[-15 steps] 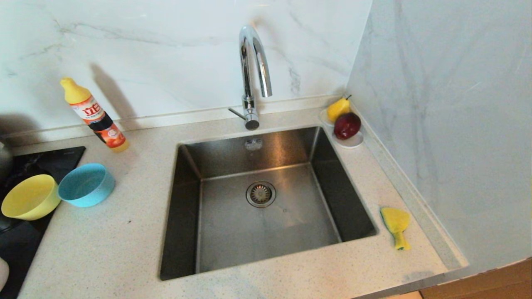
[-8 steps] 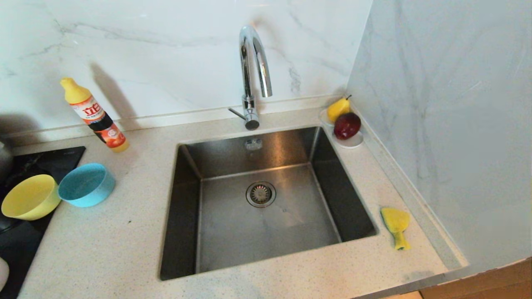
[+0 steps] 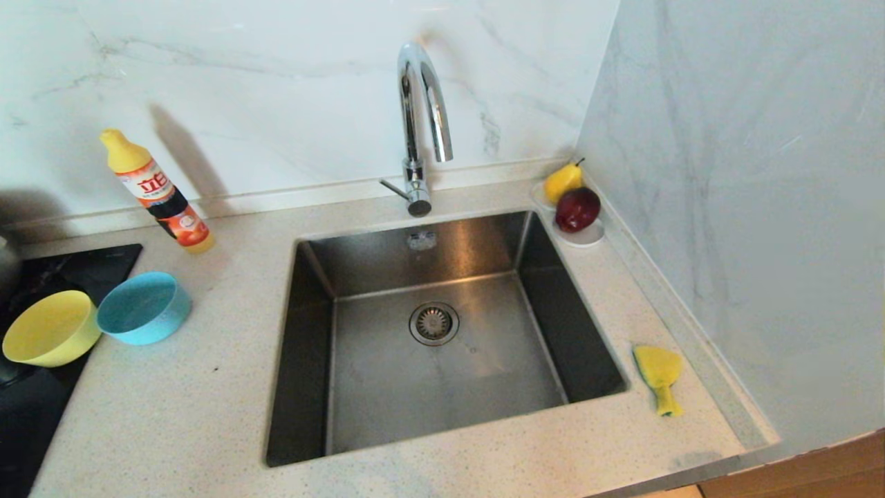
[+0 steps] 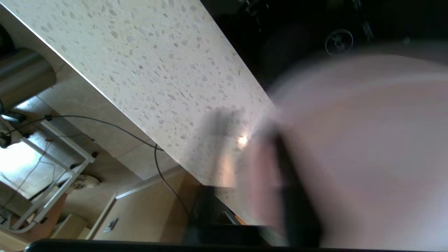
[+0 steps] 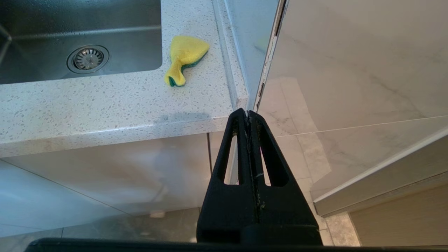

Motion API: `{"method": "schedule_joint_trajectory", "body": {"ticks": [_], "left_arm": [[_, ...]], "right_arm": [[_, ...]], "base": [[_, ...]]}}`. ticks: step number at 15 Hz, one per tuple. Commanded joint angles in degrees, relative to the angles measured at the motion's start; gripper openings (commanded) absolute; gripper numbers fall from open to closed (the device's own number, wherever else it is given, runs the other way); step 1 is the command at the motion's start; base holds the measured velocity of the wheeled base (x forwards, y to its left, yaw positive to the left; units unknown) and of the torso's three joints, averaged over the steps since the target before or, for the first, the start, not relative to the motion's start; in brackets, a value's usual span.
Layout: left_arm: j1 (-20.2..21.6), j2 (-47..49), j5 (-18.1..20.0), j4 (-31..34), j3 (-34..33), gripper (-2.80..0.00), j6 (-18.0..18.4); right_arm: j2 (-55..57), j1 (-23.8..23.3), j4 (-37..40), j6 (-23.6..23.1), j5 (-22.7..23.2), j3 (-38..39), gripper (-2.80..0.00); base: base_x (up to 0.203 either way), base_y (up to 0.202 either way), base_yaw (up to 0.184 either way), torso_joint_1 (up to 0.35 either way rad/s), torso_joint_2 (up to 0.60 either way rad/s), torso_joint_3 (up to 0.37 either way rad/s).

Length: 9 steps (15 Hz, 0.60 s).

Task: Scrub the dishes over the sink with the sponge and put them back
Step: Place the bowl on the bowl

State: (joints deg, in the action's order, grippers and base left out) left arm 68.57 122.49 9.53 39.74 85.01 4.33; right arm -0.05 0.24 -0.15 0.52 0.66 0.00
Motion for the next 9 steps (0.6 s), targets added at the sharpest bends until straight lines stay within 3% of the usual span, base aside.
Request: {"method": "schedule_joint_trajectory", "body": {"ticks": [1,9], "left_arm": [[0.2,0.4,0.0,0.2,0.5,-2.8,0.0],[0.4,-1.4,0.0,1.1,3.4,-2.8,-0.3]], "right_arm": [[0.0,0.0,0.0,0.0,0.0,0.0,-2.8],[0.0,0.0,0.0,0.0,0.0,0.0,-2.8]], "base": [[0.0,0.0,0.0,0.0,0.0,0.0],[0.0,0.0,0.0,0.0,0.0,0.0]]}}
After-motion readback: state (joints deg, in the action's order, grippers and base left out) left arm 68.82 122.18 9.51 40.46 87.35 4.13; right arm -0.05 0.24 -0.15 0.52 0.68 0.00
